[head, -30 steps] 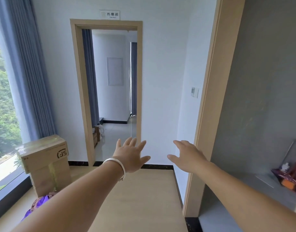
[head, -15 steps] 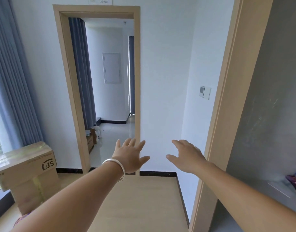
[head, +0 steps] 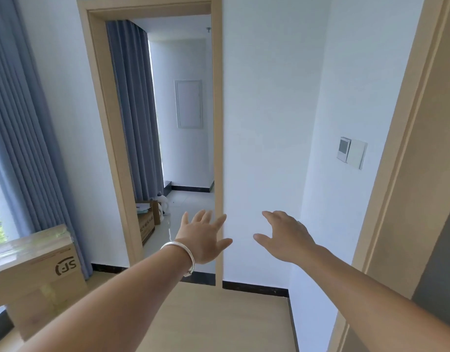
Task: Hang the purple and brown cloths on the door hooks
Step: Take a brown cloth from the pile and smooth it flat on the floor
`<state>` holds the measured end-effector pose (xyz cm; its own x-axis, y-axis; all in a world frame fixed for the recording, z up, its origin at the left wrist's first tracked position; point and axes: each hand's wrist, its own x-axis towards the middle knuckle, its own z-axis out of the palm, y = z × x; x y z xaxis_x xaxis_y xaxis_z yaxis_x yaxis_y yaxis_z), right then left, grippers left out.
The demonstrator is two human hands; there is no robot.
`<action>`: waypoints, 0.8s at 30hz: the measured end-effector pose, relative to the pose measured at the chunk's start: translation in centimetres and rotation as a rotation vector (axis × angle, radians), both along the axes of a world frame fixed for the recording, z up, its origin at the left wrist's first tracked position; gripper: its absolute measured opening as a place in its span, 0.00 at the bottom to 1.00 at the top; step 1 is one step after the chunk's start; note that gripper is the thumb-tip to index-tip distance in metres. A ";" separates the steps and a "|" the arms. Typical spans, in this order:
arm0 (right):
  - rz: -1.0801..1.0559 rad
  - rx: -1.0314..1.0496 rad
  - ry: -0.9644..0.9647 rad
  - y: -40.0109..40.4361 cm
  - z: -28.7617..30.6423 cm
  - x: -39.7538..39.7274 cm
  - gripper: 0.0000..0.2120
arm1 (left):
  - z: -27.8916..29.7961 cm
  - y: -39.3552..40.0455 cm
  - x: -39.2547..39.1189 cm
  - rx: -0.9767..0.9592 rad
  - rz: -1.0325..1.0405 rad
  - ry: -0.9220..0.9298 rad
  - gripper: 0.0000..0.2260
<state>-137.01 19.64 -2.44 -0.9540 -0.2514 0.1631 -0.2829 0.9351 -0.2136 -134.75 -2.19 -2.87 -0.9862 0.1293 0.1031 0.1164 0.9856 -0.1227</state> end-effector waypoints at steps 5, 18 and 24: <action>0.033 -0.003 -0.031 -1.1 -1.0 -7.2 0.34 | -0.7 -0.7 -7.0 -0.029 0.014 -0.017 0.32; 0.181 0.040 -0.021 -17.3 0.3 -29.6 0.32 | -1.6 -16.3 -26.9 0.014 0.184 0.035 0.32; 0.364 0.025 0.032 -29.8 0.9 -37.0 0.34 | -1.7 -28.8 -32.3 0.043 0.344 0.104 0.29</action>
